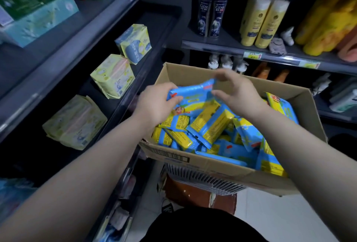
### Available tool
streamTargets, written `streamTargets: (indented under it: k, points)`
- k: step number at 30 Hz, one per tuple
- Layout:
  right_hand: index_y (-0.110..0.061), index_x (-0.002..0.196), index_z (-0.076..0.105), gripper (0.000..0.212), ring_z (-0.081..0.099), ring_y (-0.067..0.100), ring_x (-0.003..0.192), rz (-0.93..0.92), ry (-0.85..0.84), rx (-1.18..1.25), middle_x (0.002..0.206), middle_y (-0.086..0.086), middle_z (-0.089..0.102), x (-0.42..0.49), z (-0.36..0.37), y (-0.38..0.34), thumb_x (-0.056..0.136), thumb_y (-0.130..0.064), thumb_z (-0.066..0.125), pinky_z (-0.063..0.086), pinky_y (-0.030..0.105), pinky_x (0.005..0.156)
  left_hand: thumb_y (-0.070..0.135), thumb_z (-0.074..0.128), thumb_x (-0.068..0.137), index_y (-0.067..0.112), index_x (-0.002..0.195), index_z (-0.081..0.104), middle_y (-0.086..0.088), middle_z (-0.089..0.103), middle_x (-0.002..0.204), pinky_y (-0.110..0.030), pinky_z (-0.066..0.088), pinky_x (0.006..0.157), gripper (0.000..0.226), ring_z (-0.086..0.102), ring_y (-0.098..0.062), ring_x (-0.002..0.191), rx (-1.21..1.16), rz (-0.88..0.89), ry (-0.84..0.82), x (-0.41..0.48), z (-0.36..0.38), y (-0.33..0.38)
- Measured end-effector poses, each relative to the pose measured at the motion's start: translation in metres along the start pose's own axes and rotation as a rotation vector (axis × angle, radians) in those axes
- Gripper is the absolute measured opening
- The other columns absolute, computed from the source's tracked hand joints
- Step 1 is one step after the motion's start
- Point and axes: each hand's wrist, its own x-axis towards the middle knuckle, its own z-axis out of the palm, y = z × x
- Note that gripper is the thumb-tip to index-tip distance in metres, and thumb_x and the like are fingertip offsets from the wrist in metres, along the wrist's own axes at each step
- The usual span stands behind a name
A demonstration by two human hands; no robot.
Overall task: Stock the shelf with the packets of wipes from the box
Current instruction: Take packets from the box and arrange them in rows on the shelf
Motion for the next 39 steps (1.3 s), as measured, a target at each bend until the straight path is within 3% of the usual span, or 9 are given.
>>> streamTargets:
  k: [3, 8, 13, 16, 20, 24, 29, 34, 39]
  points:
    - [-0.022, 0.141, 0.039, 0.071, 0.046, 0.021, 0.125, 0.012, -0.022, -0.228, 0.135, 0.001, 0.053, 0.002, -0.004, 0.015, 0.078, -0.017, 0.073, 0.035, 0.036, 0.103, 0.031, 0.064, 0.087, 0.02, 0.092, 0.067, 0.008, 0.056, 0.073, -0.028, 0.034, 0.062, 0.013, 0.053, -0.015, 0.074, -0.042, -0.069, 0.102, 0.008, -0.011, -0.012]
    - [-0.029, 0.146, 0.026, 0.078, 0.019, 0.024, 0.142, -0.177, -0.547, -0.768, 0.15, -0.003, 0.033, -0.008, 0.017, 0.027, 0.081, -0.038, 0.067, 0.009, 0.044, 0.114, 0.031, 0.064, 0.087, 0.019, 0.091, 0.065, 0.008, 0.056, 0.067, -0.024, 0.037, 0.053, 0.013, 0.052, -0.011, 0.063, -0.079, -0.118, 0.08, 0.004, -0.01, -0.027]
    - [-0.026, 0.135, 0.044, 0.07, 0.033, 0.026, 0.126, -0.185, -0.538, -0.952, 0.126, 0.001, 0.045, -0.005, 0.023, 0.022, 0.075, -0.052, 0.068, -0.001, 0.049, 0.115, 0.03, 0.064, 0.088, 0.013, 0.095, 0.066, 0.003, 0.06, 0.07, -0.022, 0.04, 0.054, 0.019, 0.051, -0.005, 0.06, -0.159, -0.175, 0.073, -0.001, -0.008, -0.031]
    - [-0.022, 0.108, 0.062, 0.043, 0.049, 0.028, 0.109, -0.227, -0.374, -0.825, 0.107, 0.002, 0.055, -0.004, 0.018, 0.017, 0.07, -0.04, 0.075, 0.017, 0.044, 0.109, 0.03, 0.062, 0.089, 0.011, 0.092, 0.065, 0.006, 0.054, 0.064, -0.023, 0.037, 0.051, 0.019, 0.048, -0.006, 0.057, -0.186, -0.217, 0.097, -0.003, -0.011, -0.031]
    - [-0.014, 0.084, 0.064, 0.02, 0.056, 0.032, 0.08, -0.332, 0.152, -0.495, 0.085, 0.006, 0.059, -0.002, 0.005, 0.004, 0.066, -0.01, 0.072, 0.031, 0.033, 0.074, 0.028, 0.061, 0.09, 0.016, 0.087, 0.06, 0.007, 0.052, 0.061, -0.023, 0.035, 0.05, 0.013, 0.048, -0.007, 0.055, -0.264, -0.272, 0.154, -0.004, -0.02, -0.027]
    - [-0.001, 0.083, 0.065, 0.012, 0.051, 0.03, 0.08, -0.528, 0.406, -0.334, 0.089, 0.014, 0.062, -0.001, 0.006, -0.018, 0.073, 0.004, 0.068, 0.036, 0.033, 0.068, 0.029, 0.063, 0.087, 0.027, 0.102, 0.065, 0.004, 0.069, 0.088, -0.033, 0.053, 0.079, 0.015, 0.066, -0.015, 0.082, -0.593, -0.291, 0.082, -0.002, -0.026, -0.014]
    - [-0.008, 0.088, 0.061, 0.014, 0.054, 0.028, 0.087, -0.736, 0.365, -0.305, 0.097, 0.013, 0.067, -0.008, 0.019, -0.022, 0.08, 0.004, 0.063, 0.044, 0.035, 0.075, 0.018, 0.052, 0.097, 0.02, 0.108, 0.058, 0.004, 0.068, 0.081, -0.019, 0.052, 0.054, 0.013, 0.066, -0.005, 0.06, -1.029, -0.424, 0.031, -0.011, -0.032, 0.006]
    - [-0.005, 0.088, 0.068, 0.005, 0.06, 0.03, 0.095, -0.784, 0.266, -0.295, 0.107, 0.009, 0.067, -0.011, 0.022, -0.026, 0.087, -0.008, 0.064, 0.049, 0.038, 0.081, 0.016, 0.058, 0.093, 0.021, 0.103, 0.058, 0.011, 0.07, 0.08, -0.023, 0.053, 0.059, 0.011, 0.068, -0.008, 0.067, -1.081, -0.427, 0.086, -0.026, -0.034, 0.01]
    - [-0.016, 0.127, 0.057, 0.052, 0.041, 0.024, 0.129, -0.528, -0.011, -0.184, 0.141, 0.006, 0.045, -0.001, 0.014, -0.044, 0.086, -0.049, 0.057, 0.027, 0.037, 0.109, 0.015, 0.07, 0.08, 0.015, 0.111, 0.062, -0.008, 0.071, 0.101, -0.046, 0.055, 0.085, 0.032, 0.069, -0.023, 0.086, -0.964, -0.42, 0.212, -0.05, -0.055, 0.0]
